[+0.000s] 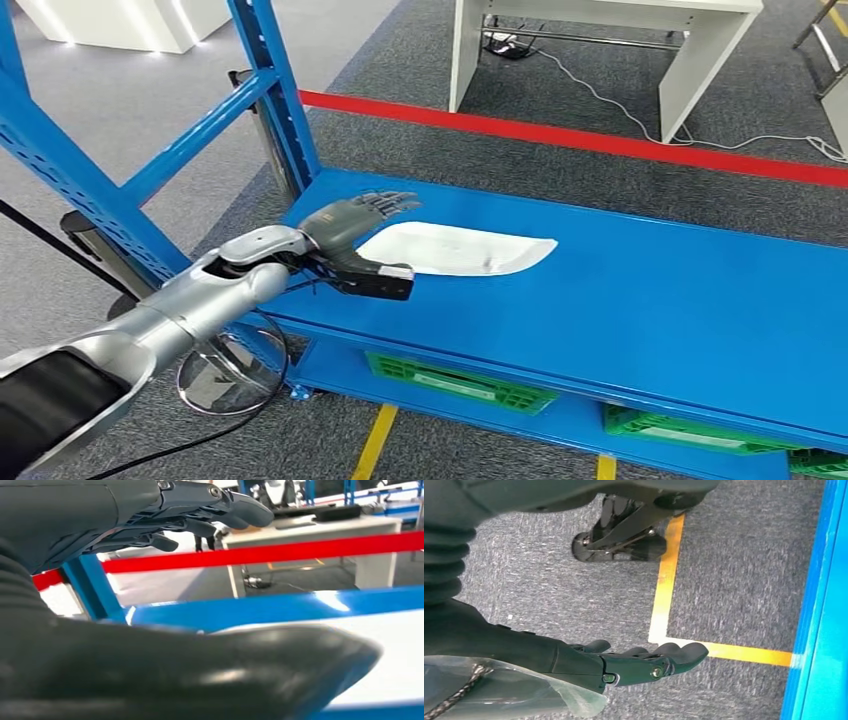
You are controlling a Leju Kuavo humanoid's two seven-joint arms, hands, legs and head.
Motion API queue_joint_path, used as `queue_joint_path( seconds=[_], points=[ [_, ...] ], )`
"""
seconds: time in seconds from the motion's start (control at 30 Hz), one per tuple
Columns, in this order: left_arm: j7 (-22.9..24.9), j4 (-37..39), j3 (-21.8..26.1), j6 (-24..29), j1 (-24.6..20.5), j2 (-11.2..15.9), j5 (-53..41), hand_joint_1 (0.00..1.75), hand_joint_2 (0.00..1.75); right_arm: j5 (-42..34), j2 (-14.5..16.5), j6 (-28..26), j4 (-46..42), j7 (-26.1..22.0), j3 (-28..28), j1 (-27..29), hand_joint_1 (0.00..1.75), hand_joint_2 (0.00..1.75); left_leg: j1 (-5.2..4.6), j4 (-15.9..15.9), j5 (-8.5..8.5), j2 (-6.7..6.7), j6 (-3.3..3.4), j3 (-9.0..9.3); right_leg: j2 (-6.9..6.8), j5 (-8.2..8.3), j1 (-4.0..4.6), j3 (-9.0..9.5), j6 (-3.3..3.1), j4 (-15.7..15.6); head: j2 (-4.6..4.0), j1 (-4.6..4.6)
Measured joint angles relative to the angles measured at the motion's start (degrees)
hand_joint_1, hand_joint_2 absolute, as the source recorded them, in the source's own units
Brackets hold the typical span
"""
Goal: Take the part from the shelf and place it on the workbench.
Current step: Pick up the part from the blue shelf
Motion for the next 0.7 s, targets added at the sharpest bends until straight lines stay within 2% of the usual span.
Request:
queue_joint_path(
  seconds=[0.07,0.1,0.13,0.23,0.3,0.33,0.4,0.43,0.47,0.5,0.57,0.6,0.63,0.67,0.7],
  points=[
    [-0.03,0.33,-0.03,-0.28,0.17,-0.44,0.14,0.0,1.75,0.26,0.0,0.07,0.0,0.07,-0.09,-0.06,0.0,1.75,0.01,0.23,-0.2,-0.07,-0.28,0.02,-0.05,4.44,-0.03,3.17,-0.07,-7.79,0.0,0.01],
    [-0.03,0.48,-0.03,-0.33,0.18,-0.6,0.17,0.0,1.75,0.37,0.0,0.1,0.0,0.07,-0.11,-0.12,0.0,1.75,-0.08,0.48,-0.34,-0.11,-0.52,-0.07,-0.01,5.9,-0.02,4.87,-0.25,-11.38,0.0,-0.01],
    [-0.03,0.62,-0.03,-0.35,0.2,-0.72,0.18,0.0,1.75,0.44,0.0,0.14,0.0,0.07,-0.13,-0.17,0.0,1.75,-0.19,0.68,-0.4,-0.14,-0.78,-0.16,0.04,6.55,0.01,5.97,-0.45,-13.54,0.0,-0.04],
    [-0.07,0.98,-0.05,-0.4,0.42,-0.88,0.2,0.0,1.75,0.57,0.03,0.19,0.0,0.09,-0.16,-0.16,0.0,1.75,-0.3,0.85,-0.41,-0.15,-1.5,-0.3,0.15,6.7,0.1,6.58,-1.36,-14.33,0.0,-0.06],
    [-0.09,1.1,-0.04,-0.41,0.46,-0.94,0.22,0.0,1.75,0.61,0.09,0.19,0.0,0.09,-0.19,-0.17,0.0,1.75,-0.18,2.5,-1.77,0.0,-2.07,-0.91,0.08,6.91,-0.06,6.68,-2.06,-14.46,0.0,-0.11],
    [-0.1,1.15,-0.04,-0.41,0.46,-0.96,0.22,0.0,1.75,0.61,0.11,0.19,0.0,0.09,-0.2,-0.2,0.0,1.75,-0.1,4.93,-3.32,0.08,-2.36,-1.9,0.04,6.98,-0.15,6.73,-2.35,-14.53,0.0,-0.15],
    [-0.11,1.31,-0.04,-0.41,0.64,-0.97,0.24,0.0,1.75,0.61,0.11,0.19,0.0,0.09,-0.22,-0.22,0.0,1.75,0.04,12.66,-7.04,0.16,-2.74,-5.04,0.03,6.96,-0.11,6.73,-2.64,-14.5,0.0,-0.19],
    [-0.11,1.42,-0.05,-0.43,0.82,-0.97,0.24,0.0,1.75,0.61,0.11,0.19,0.0,0.09,-0.22,-0.22,0.0,1.75,0.07,15.96,-8.19,0.16,-2.81,-6.41,0.03,6.95,-0.08,6.74,-2.68,-14.49,0.0,-0.19],
    [-0.13,1.54,-0.05,-0.44,0.99,-0.98,0.25,0.0,1.75,0.63,0.11,0.2,0.01,0.09,-0.22,-0.19,0.0,1.75,0.08,17.48,-8.3,0.16,-2.79,-6.96,0.04,6.94,-0.06,6.77,-2.69,-14.48,0.0,-0.19],
    [-0.17,1.64,-0.05,-0.47,1.09,-0.99,0.29,0.0,1.75,0.68,0.11,0.2,0.01,0.09,-0.22,-0.17,0.0,1.75,0.07,16.62,-7.31,0.16,-2.67,-6.45,0.05,6.93,-0.04,6.81,-2.68,-14.46,0.0,-0.19],
    [-0.46,1.8,-0.04,-0.54,1.08,-1.03,0.54,0.0,1.75,0.82,0.15,0.24,0.01,0.1,-0.22,-0.16,0.0,1.75,0.01,9.31,-3.57,0.16,-2.14,-2.83,0.07,6.85,0.0,6.99,-2.58,-14.45,0.0,-0.19],
    [-0.67,1.86,-0.04,-0.6,1.04,-1.06,0.71,0.0,1.75,0.9,0.17,0.25,0.0,0.11,-0.22,-0.19,0.0,1.75,-0.1,5.5,-2.29,0.16,-1.87,-0.96,0.08,6.78,0.09,7.0,-2.45,-14.4,0.0,-0.17],
    [-0.86,1.91,-0.04,-0.66,1.01,-1.11,0.85,0.0,1.75,0.95,0.19,0.26,0.0,0.14,-0.22,-0.22,0.0,1.75,-0.21,2.77,-1.67,0.16,-1.64,0.38,0.08,6.75,0.15,6.94,-2.25,-14.37,0.0,-0.17],
    [-0.99,1.99,-0.04,-0.71,1.03,-1.16,0.95,0.0,1.75,0.99,0.2,0.26,0.0,0.16,-0.23,-0.25,0.0,1.75,-0.34,1.46,-1.72,0.15,-1.48,0.98,0.08,6.73,0.18,6.84,-2.02,-14.38,0.0,-0.14],
    [-1.04,2.08,-0.05,-0.76,1.08,-1.21,0.98,0.0,1.75,1.01,0.2,0.26,0.0,0.21,-0.23,-0.28,0.0,1.31,-0.45,1.18,-1.94,0.13,-1.36,1.1,0.08,6.78,0.21,6.75,-1.72,-14.45,0.0,-0.15]
  ],
)
